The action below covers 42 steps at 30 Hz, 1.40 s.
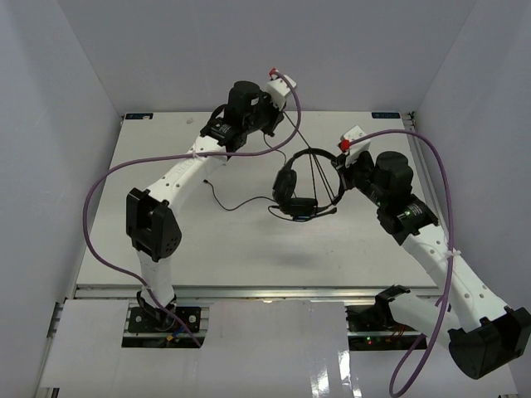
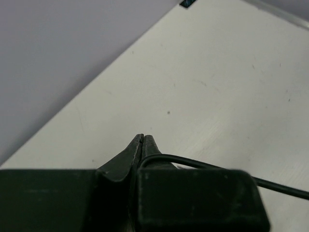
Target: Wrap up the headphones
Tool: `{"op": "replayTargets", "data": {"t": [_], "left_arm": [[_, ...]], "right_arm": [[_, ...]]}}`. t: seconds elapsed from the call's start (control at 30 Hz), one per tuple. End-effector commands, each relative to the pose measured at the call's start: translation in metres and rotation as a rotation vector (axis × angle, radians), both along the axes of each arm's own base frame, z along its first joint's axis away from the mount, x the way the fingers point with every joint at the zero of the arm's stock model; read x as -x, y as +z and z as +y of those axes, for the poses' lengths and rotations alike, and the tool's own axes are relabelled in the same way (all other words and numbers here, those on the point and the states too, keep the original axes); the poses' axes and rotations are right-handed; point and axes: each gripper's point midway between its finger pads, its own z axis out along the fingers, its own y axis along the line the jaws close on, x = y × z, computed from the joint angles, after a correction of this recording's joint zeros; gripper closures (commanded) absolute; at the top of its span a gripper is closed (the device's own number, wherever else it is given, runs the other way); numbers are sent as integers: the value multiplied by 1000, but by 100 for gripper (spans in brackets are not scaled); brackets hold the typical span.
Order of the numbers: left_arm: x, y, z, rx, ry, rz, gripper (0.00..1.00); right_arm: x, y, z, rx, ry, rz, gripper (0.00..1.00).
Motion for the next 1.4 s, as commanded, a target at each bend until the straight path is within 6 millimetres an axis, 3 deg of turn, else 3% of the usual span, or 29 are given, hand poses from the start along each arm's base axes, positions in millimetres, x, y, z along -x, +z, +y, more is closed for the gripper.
{"op": "replayTargets", "data": {"t": [0.0, 0.1, 0.27, 0.4, 0.47, 0.63, 0.83, 0.9, 1.23, 1.37], "left_arm": [[-2, 8, 44, 76, 76, -15, 92], [6, -20, 58, 81, 84, 39, 92], [30, -58, 60, 113, 55, 132, 91], [53, -68, 52, 191, -9, 190, 88], [64, -63, 44, 247, -64, 194, 86], [95, -73, 30, 371, -161, 293, 80], [132, -60, 14, 516, -278, 312, 77], [145, -69, 10, 533, -305, 341, 77], [182, -98, -29, 585, -417, 432, 76], [179, -92, -43, 612, -424, 366, 73]], "right_arm": [[10, 55, 11, -87, 62, -51, 92], [10, 68, 11, -118, 59, -49, 92], [5, 84, 9, -158, 37, -50, 92], [-2, 94, 7, -186, 11, -50, 92], [-6, 100, 5, -202, -3, -52, 92], [-14, 112, 3, -252, -32, -42, 92], [-28, 125, -5, -312, -86, -31, 92], [-31, 131, -7, -320, -91, -40, 92], [-35, 145, -9, -419, -81, 2, 92], [-33, 150, -8, -442, -62, 15, 92]]}}
